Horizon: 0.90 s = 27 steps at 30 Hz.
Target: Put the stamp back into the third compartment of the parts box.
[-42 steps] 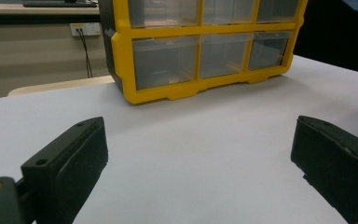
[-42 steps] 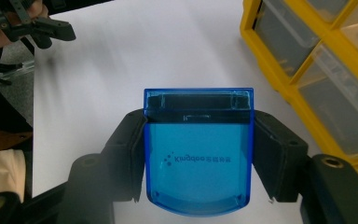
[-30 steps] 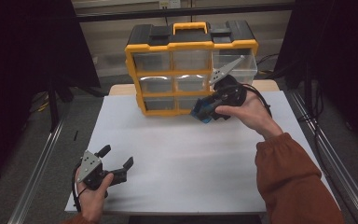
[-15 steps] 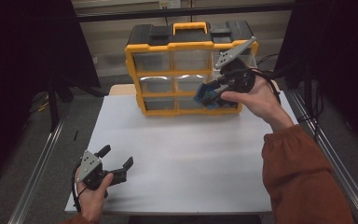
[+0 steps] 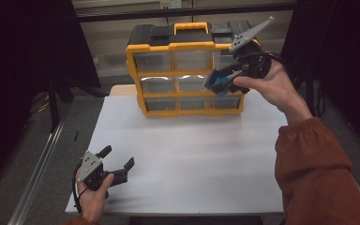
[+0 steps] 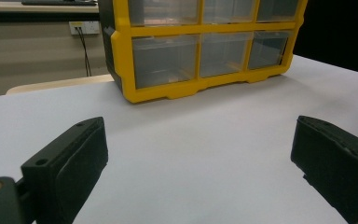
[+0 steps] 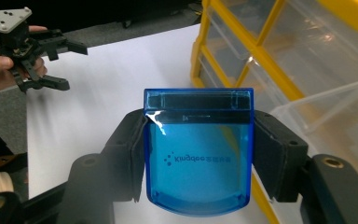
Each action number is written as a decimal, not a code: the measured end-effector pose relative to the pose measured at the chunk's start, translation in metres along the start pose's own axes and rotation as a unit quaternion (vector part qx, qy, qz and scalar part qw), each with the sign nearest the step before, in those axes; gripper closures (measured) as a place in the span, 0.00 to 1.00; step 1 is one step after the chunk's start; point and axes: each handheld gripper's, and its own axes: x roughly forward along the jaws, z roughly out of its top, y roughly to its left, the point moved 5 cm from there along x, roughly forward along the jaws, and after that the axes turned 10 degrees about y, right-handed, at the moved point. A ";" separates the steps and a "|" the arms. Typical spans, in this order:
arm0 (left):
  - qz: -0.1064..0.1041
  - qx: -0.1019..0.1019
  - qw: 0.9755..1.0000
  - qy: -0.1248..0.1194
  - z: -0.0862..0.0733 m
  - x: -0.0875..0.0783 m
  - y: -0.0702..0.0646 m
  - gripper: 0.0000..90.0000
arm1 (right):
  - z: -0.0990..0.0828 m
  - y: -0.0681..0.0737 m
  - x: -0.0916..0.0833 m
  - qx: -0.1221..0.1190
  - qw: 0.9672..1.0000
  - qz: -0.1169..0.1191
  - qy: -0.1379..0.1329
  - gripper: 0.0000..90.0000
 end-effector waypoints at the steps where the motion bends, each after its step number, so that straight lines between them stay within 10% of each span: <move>1: 0.000 -0.001 1.000 -0.002 0.000 0.000 0.000 0.04 | 0.000 -0.001 -0.002 0.001 1.000 -0.003 0.001 0.46; 27: 0.001 -0.001 1.000 -0.001 0.000 0.000 -0.001 0.04 | 0.013 -0.039 -0.047 0.035 0.998 -0.050 0.023 0.46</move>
